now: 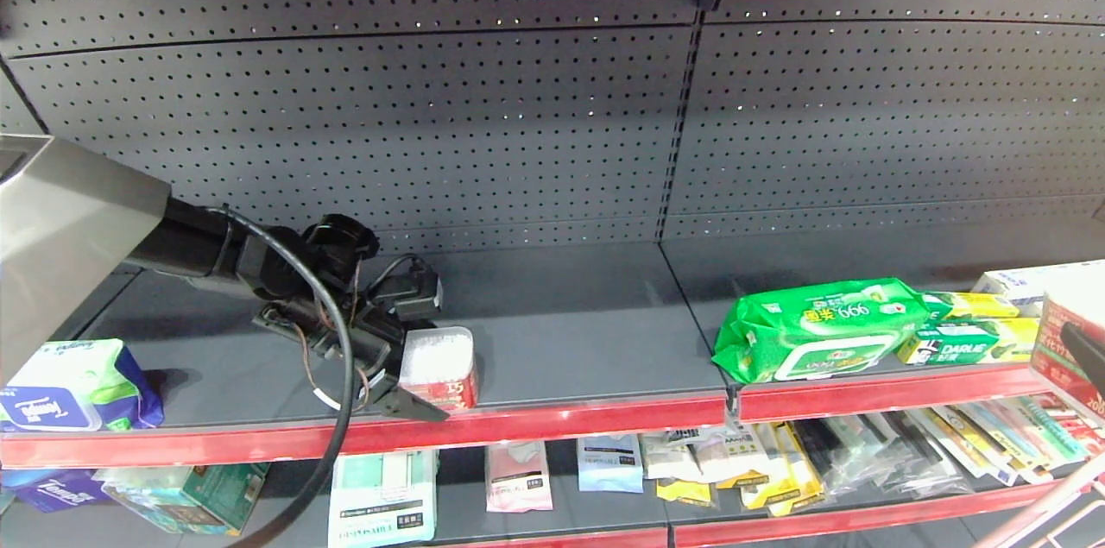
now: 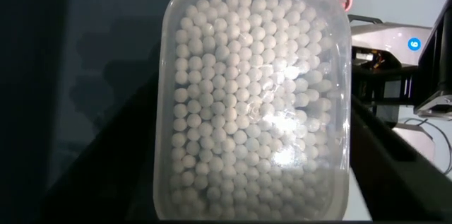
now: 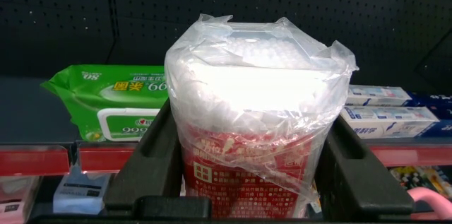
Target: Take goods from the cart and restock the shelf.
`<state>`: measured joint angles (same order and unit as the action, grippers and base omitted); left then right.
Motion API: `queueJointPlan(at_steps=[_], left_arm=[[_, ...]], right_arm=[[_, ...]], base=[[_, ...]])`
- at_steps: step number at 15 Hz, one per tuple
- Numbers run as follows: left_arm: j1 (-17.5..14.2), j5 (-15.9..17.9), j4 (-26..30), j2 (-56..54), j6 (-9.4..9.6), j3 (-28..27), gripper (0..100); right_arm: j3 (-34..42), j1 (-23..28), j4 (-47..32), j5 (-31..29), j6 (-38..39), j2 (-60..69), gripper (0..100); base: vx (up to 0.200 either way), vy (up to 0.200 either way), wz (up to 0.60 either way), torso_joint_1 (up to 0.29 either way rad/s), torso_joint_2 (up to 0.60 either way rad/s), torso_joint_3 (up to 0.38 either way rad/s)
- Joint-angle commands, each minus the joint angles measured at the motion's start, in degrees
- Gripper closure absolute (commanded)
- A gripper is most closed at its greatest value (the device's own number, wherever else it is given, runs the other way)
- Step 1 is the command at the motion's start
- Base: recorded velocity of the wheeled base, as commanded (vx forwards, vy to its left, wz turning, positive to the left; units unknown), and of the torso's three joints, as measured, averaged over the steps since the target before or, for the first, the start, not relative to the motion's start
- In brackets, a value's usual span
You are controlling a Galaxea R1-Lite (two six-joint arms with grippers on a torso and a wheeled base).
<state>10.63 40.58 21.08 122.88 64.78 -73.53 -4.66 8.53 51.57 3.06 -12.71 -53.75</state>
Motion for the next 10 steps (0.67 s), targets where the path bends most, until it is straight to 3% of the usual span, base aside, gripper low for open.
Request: queueJointPlan(at_steps=[1, 6, 10], left_arm=[[0.00, 0.02, 0.02, -0.36, -0.01, 0.32, 0], [-0.61, 0.29, 0.02, -2.21, -0.36, -0.21, 0], [-1.05, 0.64, 0.02, -4.93, -3.08, -0.12, 0]], right_arm=[[0.00, -0.01, 0.03, 0.02, -0.03, 0.05, 100], [0.00, -0.01, 0.03, -0.16, -0.03, 0.22, 100], [0.17, -0.01, 0.03, -0.42, -0.03, 0.14, 100]], base=[[0.000, 0.000, 0.00, 0.000, 0.00, 0.000], [0.000, 0.000, 0.00, 0.000, 0.00, 0.000], [0.000, 0.000, 0.00, 0.000, 0.00, 0.000]])
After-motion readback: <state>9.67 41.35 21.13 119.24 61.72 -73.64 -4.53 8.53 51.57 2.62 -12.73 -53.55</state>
